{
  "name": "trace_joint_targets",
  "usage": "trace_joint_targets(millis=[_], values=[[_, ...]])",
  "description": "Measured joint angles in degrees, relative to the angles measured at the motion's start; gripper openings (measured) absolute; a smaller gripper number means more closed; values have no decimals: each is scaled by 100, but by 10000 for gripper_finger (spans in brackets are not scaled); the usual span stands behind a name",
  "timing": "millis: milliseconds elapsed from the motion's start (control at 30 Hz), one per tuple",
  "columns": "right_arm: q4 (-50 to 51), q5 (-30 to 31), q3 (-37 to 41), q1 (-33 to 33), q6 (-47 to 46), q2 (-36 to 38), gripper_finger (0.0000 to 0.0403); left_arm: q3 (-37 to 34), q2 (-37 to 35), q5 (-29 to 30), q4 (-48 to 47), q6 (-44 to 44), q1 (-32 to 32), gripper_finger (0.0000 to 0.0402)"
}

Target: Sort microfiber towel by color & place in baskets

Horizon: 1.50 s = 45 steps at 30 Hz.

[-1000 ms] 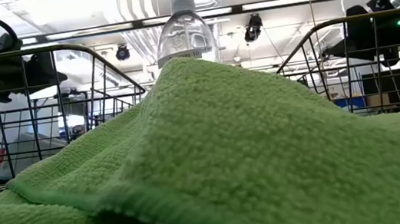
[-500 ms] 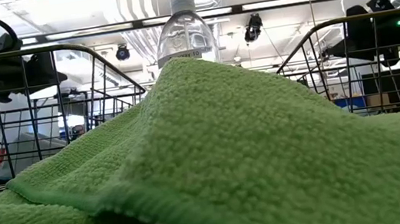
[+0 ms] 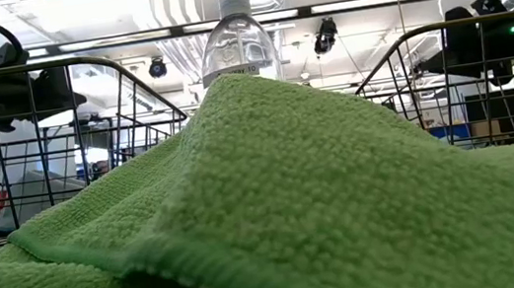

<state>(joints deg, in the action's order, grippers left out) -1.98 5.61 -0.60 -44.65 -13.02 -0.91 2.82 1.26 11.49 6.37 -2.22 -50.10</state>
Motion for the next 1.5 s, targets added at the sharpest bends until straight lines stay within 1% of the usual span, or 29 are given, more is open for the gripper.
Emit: trace_joint_targets(millis=[1067, 1167, 1267, 1500], values=[[0, -2, 1, -2, 0, 3, 73, 1, 0, -2, -2, 0, -1, 113], [-6, -4, 2, -177, 0, 83, 73, 1, 0, 0, -2, 0, 1, 113], [-68, 174, 2, -348, 0, 31, 73, -1, 0, -2, -1, 0, -1, 113], [-72, 205, 2, -367, 0, -31, 73, 1, 0, -2, 0, 0, -1, 113]])
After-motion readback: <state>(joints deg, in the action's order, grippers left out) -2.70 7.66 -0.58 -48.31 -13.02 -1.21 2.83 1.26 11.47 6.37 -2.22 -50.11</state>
